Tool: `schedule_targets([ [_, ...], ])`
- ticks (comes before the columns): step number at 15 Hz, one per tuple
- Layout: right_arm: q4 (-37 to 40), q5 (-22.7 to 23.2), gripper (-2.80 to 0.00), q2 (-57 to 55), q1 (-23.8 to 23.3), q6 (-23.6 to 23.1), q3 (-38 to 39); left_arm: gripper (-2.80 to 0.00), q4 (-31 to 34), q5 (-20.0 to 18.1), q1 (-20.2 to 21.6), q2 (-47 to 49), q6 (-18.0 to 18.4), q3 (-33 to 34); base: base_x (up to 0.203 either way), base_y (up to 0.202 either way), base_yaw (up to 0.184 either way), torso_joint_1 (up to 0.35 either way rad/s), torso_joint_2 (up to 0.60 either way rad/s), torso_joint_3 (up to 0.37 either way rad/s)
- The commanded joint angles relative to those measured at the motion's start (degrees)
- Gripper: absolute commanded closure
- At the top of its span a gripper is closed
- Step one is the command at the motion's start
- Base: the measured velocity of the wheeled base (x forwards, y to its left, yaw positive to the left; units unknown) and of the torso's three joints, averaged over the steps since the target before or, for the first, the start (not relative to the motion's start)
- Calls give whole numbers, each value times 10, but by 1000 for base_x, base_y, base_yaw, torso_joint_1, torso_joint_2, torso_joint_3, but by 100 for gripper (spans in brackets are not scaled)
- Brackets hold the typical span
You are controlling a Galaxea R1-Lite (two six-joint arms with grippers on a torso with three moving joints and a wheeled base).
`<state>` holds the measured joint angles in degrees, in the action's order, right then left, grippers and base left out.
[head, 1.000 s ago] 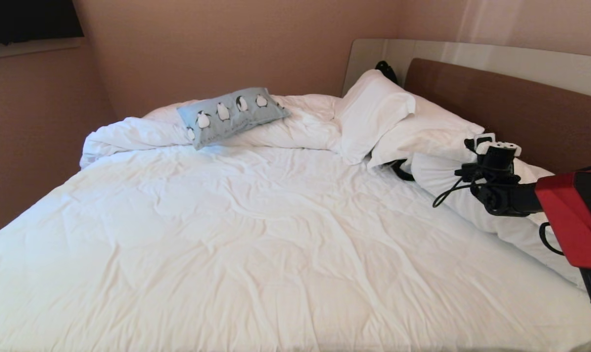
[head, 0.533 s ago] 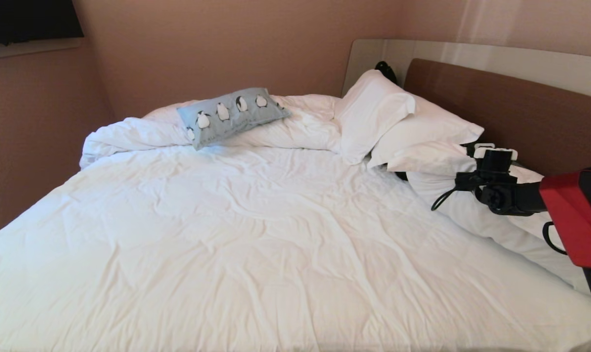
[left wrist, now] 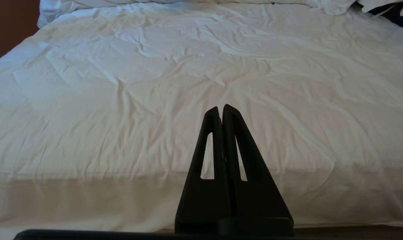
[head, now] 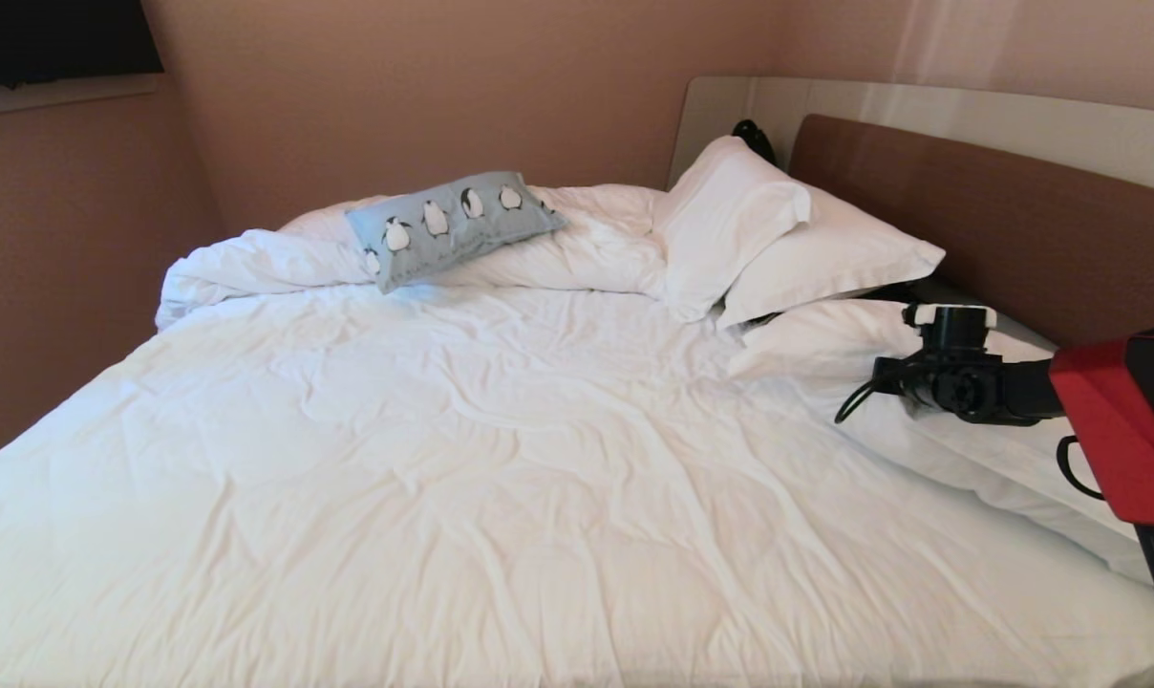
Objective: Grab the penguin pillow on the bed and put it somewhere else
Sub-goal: Place the pillow at the bedside
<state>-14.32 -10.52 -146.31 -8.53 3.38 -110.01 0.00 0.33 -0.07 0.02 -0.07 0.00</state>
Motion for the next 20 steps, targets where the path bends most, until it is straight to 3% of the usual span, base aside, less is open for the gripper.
schedule_targets([
  [1,-1,1,-280,7,0,8,4,0,0,0,0,0,0,1,0,0,0,0,0,0],
  [3,0,13,-280,35,0,24,21,0,0,0,0,0,0,0,0,0,0,0,0,0],
  [9,46,169,-280,189,-8,24,152,0,0,0,0,0,0,1,0,0,0,0,0,0],
  [12,59,179,-280,228,-28,14,170,0,0,0,0,0,0,0,0,0,0,0,0,0],
  [14,63,179,-280,241,-53,-25,189,0,0,0,0,0,0,0,0,0,0,0,0,0],
  [16,64,181,-280,245,-79,-25,194,0,0,0,0,0,0,1,0,0,0,0,0,0],
  [17,65,182,0,250,-92,-16,199,0,0,0,0,0,0,0,0,0,0,0,0,0],
  [20,66,210,0,282,-128,58,239,0,0,0,0,0,0,0,0,0,0,0,0,0],
])
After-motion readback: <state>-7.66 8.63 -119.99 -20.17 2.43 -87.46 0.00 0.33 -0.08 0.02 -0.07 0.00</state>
